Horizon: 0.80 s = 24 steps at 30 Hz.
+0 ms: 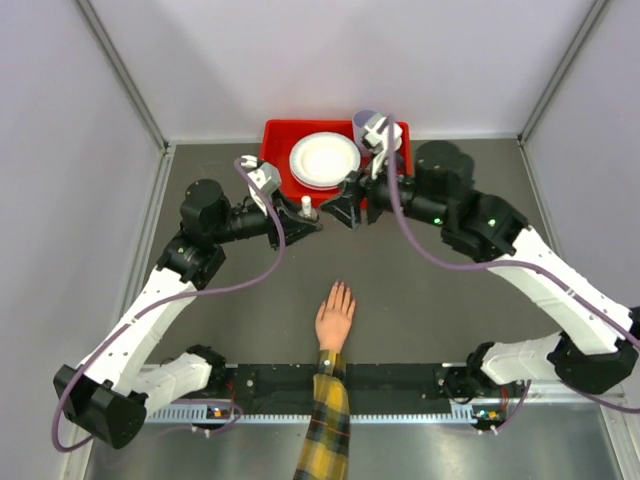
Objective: Paint the nails
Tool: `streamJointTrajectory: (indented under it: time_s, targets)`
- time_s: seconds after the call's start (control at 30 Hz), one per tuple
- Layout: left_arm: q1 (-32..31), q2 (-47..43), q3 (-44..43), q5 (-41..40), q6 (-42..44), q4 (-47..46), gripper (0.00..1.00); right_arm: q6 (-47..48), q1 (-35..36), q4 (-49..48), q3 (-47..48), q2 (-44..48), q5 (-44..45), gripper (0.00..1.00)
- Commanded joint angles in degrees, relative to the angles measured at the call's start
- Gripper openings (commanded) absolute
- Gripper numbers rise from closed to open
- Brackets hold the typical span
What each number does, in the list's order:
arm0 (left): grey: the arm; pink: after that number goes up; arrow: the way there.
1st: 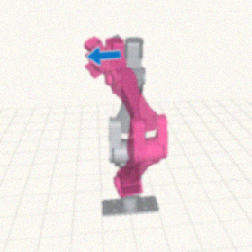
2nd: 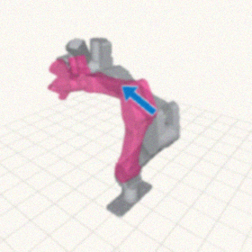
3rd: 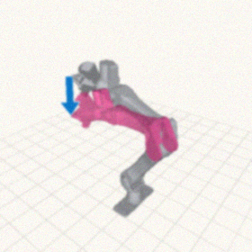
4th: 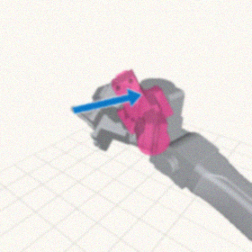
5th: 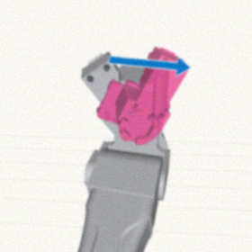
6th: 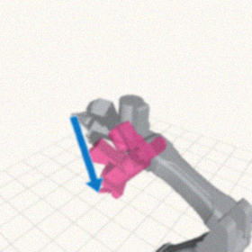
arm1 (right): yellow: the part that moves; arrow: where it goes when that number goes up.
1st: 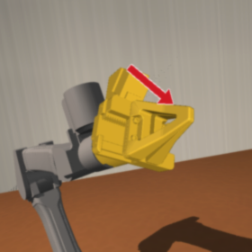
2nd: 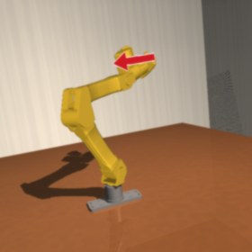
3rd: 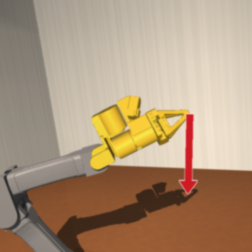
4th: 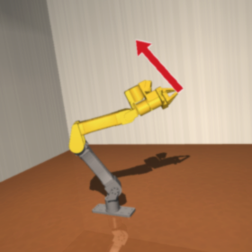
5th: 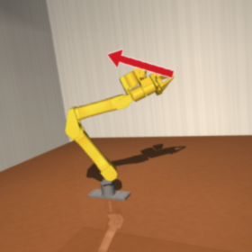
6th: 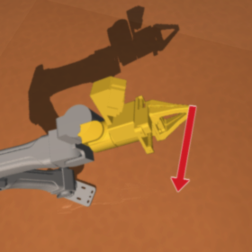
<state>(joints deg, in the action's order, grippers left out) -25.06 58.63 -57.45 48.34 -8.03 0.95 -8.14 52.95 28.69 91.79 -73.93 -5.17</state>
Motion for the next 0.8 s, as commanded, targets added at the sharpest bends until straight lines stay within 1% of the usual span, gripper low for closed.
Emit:
streamJointTrajectory:
  time_s: [0.0,0.03,0.07,0.1,0.13,0.17,0.23,0.4,0.53,0.63,0.77]
  targets:
    - [-0.08,-0.98,-2.58,17.2,-2.31,-3.04,0.0,4.45,-3.99,-1.61,-1.17,3.53,-28.44,0.57]
    - [-0.08,-0.8,-1.97,22.8,-4.95,-7.58,0.0,4.62,-4.86,-2.49,-2.04,3.62,-30.67,0.56]
    - [0.01,-0.71,-1.53,24.77,-7.76,-11.37,0.0,4.54,-5.22,-3.19,-2.31,3.36,-33.04,0.55]
    - [-0.08,-0.71,-0.91,26.27,-13.7,-14.8,0.0,4.28,-5.48,-5.11,-2.49,3.18,-36.63,0.54]
    - [-0.08,-0.54,0.14,28.37,-16.2,-20.84,0.0,3.84,-5.57,-6.09,-2.67,3.01,-37.8,0.53]
    - [-0.08,-0.54,0.41,28.48,-17.79,-22.12,0.0,2.88,-5.58,-7.23,-2.75,2.74,-38.85,0.51]
    - [0.01,-0.8,0.41,28.48,-18.51,-22.31,0.0,2.34,-5.66,-9.35,-2.32,1.51,-41.58,0.46]
    - [-0.17,-1.41,0.76,28.57,-18.86,-22.31,0.0,0.5,-5.75,-11.46,-1.09,-1.29,-43.16,0.45]
    - [-0.17,-1.33,1.2,28.66,-18.78,-22.31,0.0,-1.43,-5.66,-13.31,0.32,-2.97,-45.45,0.42]
    - [-0.25,-1.15,1.11,28.57,-18.69,-22.57,0.0,-1.96,-5.66,-13.74,0.85,-4.11,-46.51,0.41]
    - [-0.25,-0.54,1.2,28.74,-18.51,-22.57,0.0,-3.54,-5.66,-16.64,0.85,-4.99,-47.39,0.39]
